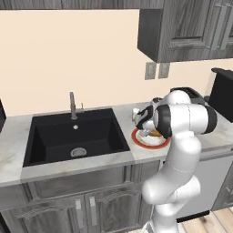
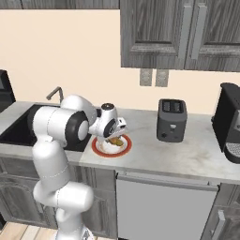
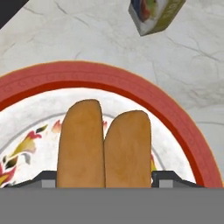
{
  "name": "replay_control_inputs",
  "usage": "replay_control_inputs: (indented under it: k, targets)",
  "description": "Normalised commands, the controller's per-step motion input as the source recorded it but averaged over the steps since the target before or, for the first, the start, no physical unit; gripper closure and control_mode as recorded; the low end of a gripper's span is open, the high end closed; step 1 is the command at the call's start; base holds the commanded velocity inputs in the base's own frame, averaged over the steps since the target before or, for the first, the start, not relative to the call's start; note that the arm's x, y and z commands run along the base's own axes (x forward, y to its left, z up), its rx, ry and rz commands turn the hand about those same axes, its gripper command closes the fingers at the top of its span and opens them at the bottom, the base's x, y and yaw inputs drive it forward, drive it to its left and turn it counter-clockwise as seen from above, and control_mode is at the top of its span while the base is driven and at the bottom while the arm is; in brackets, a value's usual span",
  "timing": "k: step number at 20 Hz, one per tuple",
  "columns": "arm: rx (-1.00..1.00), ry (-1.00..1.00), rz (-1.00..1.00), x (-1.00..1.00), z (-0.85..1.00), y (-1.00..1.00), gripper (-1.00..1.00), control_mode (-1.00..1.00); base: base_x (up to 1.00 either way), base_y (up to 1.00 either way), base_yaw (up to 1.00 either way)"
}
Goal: Pick the hotdog bun from the counter and place it in the microwave.
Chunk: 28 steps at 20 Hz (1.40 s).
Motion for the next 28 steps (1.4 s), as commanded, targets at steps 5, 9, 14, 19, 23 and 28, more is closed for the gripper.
replay_control_inputs:
  k: [5,9,14,19,23,28]
  targets:
    - [0.00,-0.24,0.09,-0.37,0.51,-0.01,1.00,-1.00,0.00,0.00,0.00]
    - [0.00,-0.25,0.03,-0.83,1.00,0.22,1.00,-1.00,0.00,0.00,0.00]
    - [0.00,-0.14,0.00,-0.94,1.00,0.34,1.00,-1.00,0.00,0.00,0.00]
    - [0.00,-0.01,0.00,-0.93,1.00,0.38,1.00,-1.00,0.00,0.00,0.00]
    - [0.00,0.01,-0.03,-0.95,0.96,0.39,1.00,-1.00,0.00,0.00,0.00]
    - [0.00,0.11,-0.14,-0.87,0.73,0.42,1.00,-1.00,0.00,0.00,0.00]
